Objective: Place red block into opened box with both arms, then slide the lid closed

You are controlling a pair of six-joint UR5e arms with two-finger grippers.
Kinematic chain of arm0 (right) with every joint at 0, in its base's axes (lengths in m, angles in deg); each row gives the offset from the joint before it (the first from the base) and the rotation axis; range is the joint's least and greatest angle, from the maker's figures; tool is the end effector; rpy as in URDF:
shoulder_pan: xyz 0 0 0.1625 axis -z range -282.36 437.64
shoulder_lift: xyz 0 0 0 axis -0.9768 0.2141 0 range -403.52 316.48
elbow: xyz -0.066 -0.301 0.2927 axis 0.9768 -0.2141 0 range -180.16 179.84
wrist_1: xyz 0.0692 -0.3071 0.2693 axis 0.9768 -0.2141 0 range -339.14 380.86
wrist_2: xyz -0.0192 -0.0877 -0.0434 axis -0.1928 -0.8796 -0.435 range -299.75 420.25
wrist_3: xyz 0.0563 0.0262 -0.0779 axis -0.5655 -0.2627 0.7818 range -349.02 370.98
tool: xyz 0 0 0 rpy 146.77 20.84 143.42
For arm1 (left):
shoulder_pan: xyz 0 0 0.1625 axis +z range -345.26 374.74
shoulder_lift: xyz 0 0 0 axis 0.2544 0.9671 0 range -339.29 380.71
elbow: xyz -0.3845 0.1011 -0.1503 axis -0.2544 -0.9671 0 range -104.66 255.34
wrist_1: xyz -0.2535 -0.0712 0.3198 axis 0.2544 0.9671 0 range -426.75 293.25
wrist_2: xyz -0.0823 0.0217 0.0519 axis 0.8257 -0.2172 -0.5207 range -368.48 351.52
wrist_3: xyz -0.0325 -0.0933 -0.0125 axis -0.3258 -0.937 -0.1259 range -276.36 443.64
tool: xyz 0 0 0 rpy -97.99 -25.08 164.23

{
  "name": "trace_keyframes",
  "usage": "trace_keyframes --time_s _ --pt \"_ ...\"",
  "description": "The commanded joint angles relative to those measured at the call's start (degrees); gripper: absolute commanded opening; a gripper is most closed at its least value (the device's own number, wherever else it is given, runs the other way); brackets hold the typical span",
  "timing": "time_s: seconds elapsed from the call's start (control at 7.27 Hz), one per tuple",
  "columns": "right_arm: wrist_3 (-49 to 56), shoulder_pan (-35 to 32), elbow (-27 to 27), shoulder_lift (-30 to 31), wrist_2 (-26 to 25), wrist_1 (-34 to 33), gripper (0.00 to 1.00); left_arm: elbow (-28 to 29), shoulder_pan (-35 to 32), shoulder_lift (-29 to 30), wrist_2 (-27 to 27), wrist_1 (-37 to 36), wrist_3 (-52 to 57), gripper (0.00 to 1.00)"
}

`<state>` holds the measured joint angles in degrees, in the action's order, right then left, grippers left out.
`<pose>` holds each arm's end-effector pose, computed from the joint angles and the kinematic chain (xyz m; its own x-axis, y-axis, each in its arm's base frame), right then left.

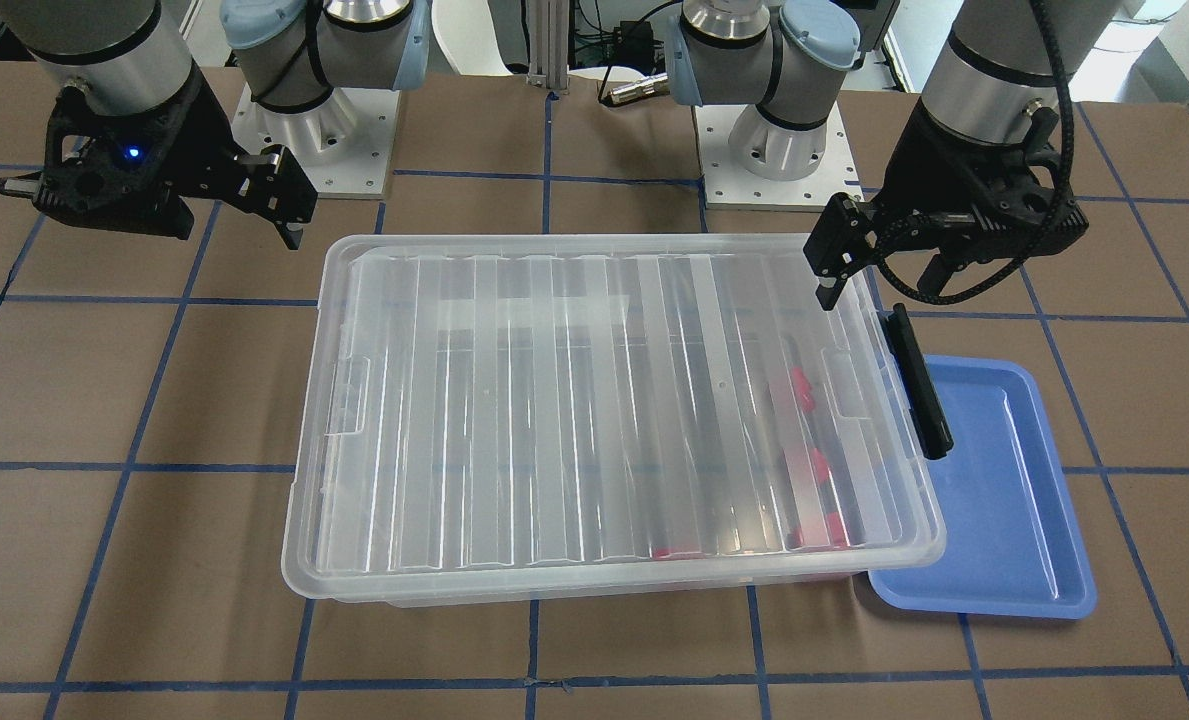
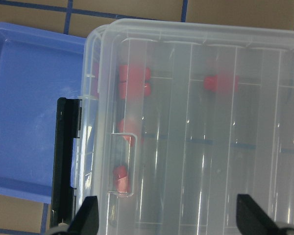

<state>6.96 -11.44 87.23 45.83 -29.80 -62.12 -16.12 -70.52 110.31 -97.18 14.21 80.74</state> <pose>0.1253 -0.4894 0.4928 -0.9963 0.0858 0.0071 0.0861 0.9924 0.0881 -0.0936 -0.5113 0.4956 -0.9912 -0.1293 0.0295 -0.1321 0.9817 -0.1375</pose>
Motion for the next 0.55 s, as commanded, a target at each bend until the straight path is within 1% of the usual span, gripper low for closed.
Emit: trace_keyframes --time_s 0.0,0.41 --pt "0.32 -0.04 0.5 0.3 -0.03 0.0 1.0 -0.03 0.0 0.05 -0.07 -0.01 0.27 1.0" --pt "0.5 -0.04 0.85 0.38 -0.03 0.0 1.0 0.05 -0.44 -0.03 -0.15 0.95 0.27 1.0"
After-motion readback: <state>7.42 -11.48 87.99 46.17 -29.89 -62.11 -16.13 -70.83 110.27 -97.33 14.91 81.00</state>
